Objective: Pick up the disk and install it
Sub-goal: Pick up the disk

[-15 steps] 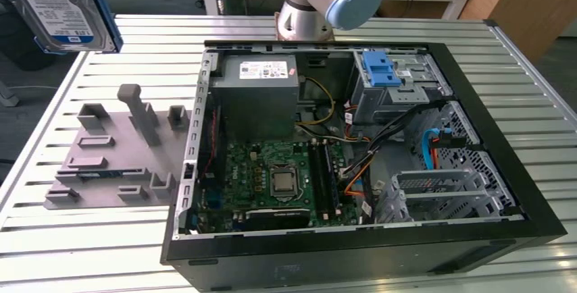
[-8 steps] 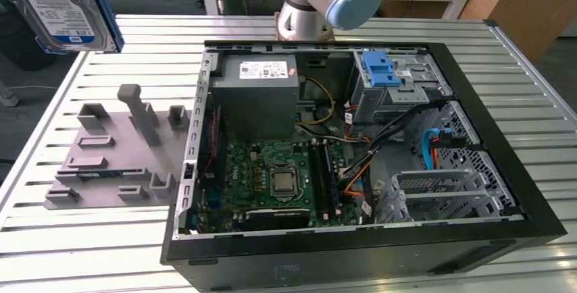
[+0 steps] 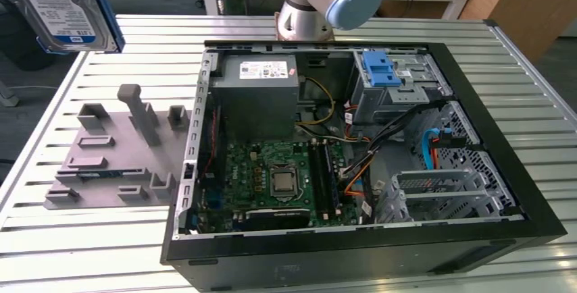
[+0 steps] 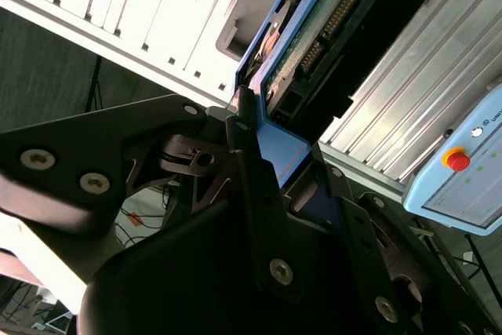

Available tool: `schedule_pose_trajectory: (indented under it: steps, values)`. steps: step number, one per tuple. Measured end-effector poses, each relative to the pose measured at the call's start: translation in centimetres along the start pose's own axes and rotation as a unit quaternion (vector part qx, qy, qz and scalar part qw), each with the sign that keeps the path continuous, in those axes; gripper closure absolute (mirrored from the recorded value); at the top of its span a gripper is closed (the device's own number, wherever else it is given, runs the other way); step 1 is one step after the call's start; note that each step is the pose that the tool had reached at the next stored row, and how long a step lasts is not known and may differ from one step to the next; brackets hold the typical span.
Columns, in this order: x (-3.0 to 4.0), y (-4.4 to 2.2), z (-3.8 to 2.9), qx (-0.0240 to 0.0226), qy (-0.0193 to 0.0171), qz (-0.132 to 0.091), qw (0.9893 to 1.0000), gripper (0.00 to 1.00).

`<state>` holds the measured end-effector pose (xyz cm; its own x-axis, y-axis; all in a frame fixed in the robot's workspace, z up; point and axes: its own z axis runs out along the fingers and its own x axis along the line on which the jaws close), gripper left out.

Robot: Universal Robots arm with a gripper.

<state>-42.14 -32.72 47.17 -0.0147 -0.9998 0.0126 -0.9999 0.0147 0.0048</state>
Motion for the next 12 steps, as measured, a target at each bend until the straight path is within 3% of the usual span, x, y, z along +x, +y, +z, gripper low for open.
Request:
schedule_pose_trajectory:
  steps: [12]
  values:
    - [0.00, -0.30, 0.00, 0.0000, 0.0000, 0.000, 1.0000, 0.64]
